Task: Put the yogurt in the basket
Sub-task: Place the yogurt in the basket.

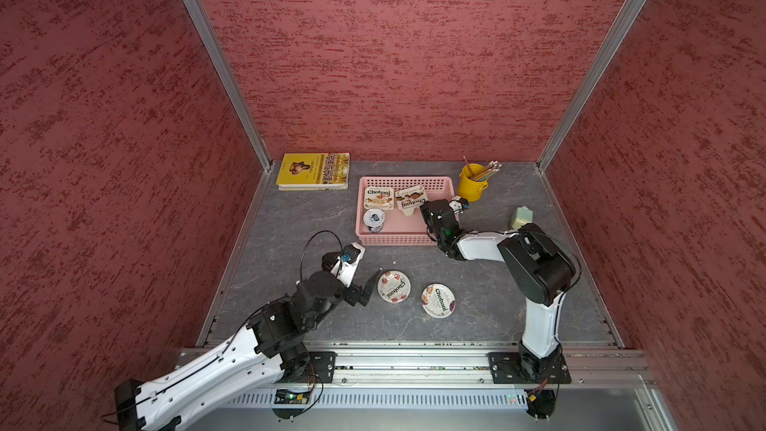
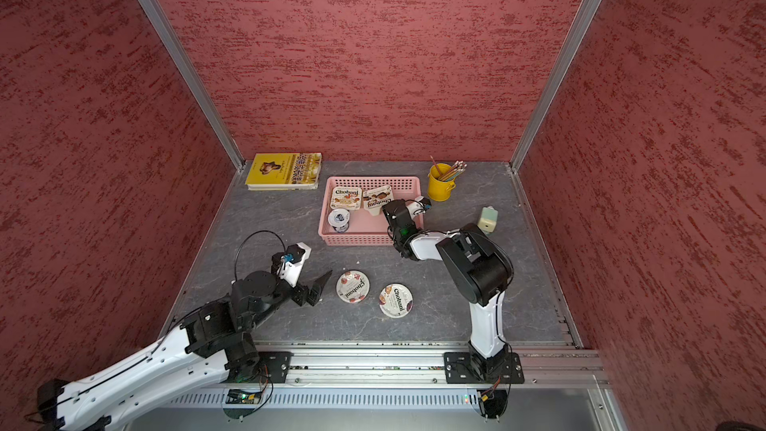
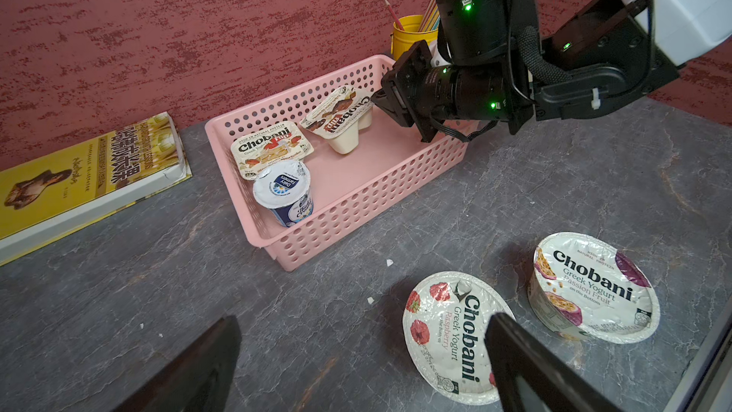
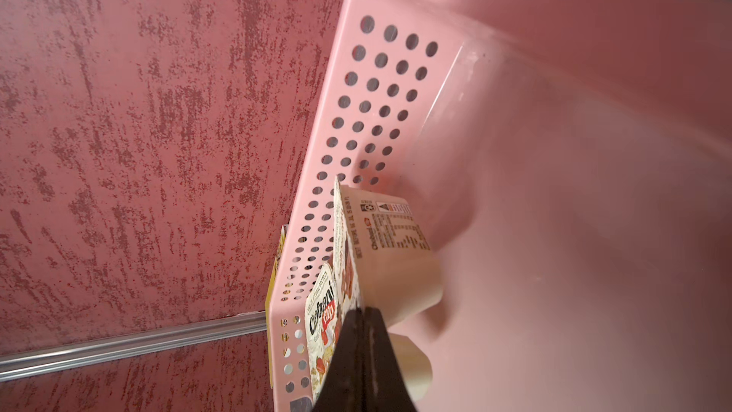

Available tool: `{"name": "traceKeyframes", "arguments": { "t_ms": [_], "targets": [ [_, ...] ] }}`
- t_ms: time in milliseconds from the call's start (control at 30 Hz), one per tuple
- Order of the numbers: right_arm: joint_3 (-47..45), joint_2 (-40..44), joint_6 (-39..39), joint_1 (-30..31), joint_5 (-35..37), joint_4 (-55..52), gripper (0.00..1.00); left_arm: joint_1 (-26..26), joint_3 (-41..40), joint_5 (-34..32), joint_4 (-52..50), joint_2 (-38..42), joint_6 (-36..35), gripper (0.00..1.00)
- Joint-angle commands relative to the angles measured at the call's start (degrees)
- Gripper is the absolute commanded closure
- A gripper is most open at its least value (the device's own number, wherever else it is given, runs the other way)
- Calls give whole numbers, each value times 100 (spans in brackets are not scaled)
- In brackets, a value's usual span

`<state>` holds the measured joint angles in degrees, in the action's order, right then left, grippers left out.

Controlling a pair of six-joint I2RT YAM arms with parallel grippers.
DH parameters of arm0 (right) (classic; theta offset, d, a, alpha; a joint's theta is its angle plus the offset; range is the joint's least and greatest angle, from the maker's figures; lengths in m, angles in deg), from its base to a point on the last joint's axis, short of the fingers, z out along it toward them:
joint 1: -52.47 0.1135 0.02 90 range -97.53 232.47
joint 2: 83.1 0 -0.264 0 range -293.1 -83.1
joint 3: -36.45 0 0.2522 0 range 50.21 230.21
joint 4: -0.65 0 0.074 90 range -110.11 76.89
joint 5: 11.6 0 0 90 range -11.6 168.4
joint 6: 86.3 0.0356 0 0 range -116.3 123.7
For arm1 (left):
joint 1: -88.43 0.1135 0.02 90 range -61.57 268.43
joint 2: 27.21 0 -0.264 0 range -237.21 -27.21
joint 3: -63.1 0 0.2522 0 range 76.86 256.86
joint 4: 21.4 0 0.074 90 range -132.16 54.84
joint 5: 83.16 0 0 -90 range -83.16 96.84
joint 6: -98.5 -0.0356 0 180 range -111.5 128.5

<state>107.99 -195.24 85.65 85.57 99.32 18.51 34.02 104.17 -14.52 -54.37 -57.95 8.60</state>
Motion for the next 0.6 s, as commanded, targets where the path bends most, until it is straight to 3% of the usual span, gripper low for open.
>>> {"name": "traceKeyframes", "arguments": {
  "t_ms": [0, 567],
  "targets": [
    [192, -71, 156, 55, 367, 174, 100, 43, -77, 60, 179, 7, -105, 0],
    [642, -264, 281, 100, 469, -493, 100, 80, -92, 97, 223, -28, -168, 0]
  ]
}}
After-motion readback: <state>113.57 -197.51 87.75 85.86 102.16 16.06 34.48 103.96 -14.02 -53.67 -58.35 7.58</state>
